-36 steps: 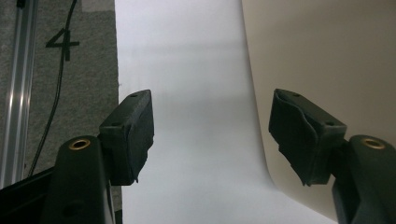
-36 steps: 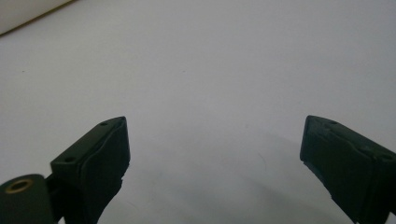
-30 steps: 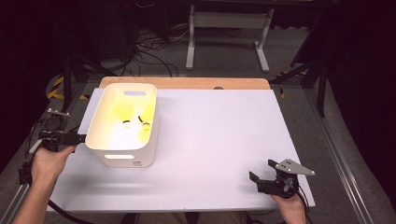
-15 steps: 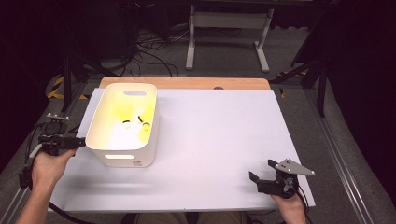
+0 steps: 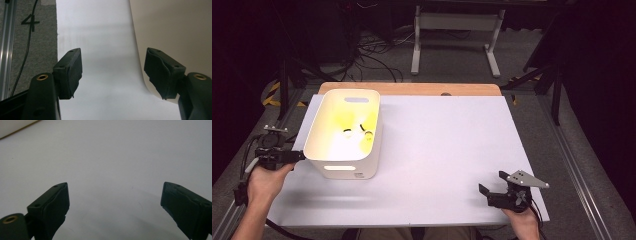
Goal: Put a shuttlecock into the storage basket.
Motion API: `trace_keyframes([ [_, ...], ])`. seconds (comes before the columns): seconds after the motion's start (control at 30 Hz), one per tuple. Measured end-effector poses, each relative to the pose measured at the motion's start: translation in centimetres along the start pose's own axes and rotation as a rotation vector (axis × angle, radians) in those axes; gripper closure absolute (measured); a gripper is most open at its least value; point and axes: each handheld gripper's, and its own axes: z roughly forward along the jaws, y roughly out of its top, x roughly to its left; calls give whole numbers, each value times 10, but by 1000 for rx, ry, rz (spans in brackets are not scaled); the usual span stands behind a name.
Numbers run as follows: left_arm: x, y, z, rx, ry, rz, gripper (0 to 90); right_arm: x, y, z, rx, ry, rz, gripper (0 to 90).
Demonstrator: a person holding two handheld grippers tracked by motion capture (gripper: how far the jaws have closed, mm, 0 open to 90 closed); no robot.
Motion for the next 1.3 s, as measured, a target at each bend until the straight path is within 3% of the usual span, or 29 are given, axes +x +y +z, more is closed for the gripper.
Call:
trace_keyframes([
  [1.3,-11,-38,1,-19,-27,20,316,0,0,0,-2,-1,2,88],
])
